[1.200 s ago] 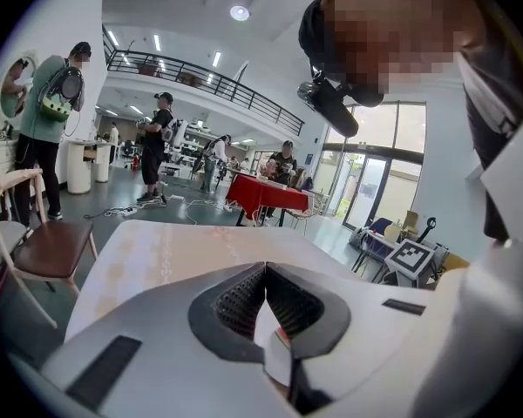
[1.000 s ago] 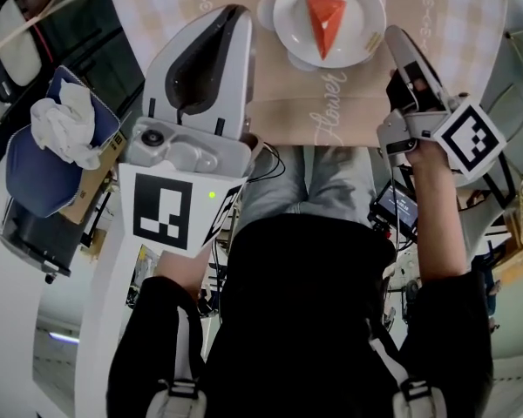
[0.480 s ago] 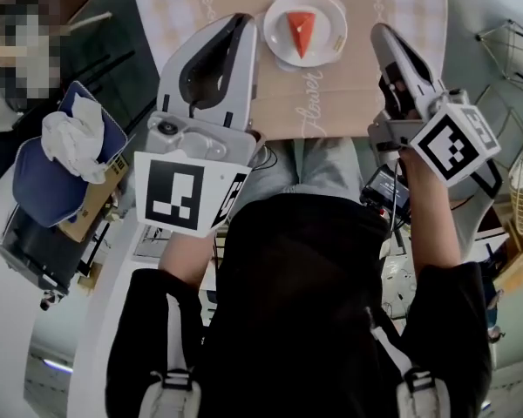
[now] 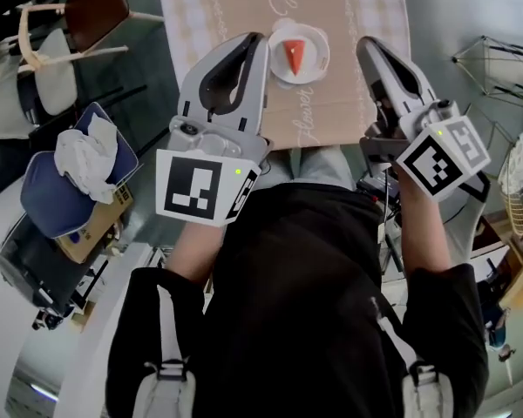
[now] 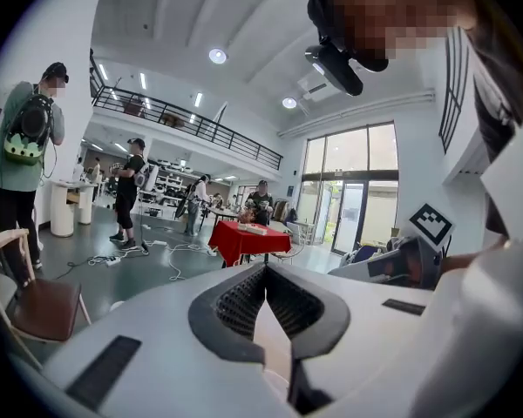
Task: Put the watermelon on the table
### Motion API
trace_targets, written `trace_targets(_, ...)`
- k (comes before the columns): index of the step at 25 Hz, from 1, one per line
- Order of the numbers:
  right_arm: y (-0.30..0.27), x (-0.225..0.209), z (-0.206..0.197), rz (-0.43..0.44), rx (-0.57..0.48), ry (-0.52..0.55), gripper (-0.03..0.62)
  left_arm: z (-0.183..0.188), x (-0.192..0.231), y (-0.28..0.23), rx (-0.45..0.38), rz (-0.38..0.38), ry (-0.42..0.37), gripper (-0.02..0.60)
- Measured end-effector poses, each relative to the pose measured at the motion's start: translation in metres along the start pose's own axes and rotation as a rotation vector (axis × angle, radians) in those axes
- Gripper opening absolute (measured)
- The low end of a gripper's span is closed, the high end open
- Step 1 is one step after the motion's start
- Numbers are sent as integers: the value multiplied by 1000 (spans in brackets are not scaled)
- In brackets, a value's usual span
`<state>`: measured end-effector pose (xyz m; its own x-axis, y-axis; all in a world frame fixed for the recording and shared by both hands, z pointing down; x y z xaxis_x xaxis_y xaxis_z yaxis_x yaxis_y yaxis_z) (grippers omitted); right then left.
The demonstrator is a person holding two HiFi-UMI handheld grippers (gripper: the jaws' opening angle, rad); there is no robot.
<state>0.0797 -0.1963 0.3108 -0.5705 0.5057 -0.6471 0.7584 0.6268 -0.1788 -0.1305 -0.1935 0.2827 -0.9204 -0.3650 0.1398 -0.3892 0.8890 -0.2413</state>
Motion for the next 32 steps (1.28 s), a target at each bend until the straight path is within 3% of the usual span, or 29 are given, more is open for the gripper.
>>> trace_targets(13, 43, 88, 21, 39, -108, 75, 18, 42, -2, 70, -87, -5, -32, 14)
trace_targets(19, 48, 98, 18, 56, -139, 31, 18, 42, -2, 83, -75, -14, -40, 14)
trace_targets(32, 95, 107, 8, 97, -120, 67, 18, 38, -48, 108, -79, -8, -80, 14)
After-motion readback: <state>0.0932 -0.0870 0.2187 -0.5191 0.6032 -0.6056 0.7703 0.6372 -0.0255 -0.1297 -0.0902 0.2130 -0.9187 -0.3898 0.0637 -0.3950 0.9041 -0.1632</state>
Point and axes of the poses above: the fingertips, and each gripper's own axes: y backward along the fingers, x to its left, z out of its top, the point moved 7 cm from there along y, backward along the fingers, and after that the axes turned 12 degrees about z, right-handed, at the moved point
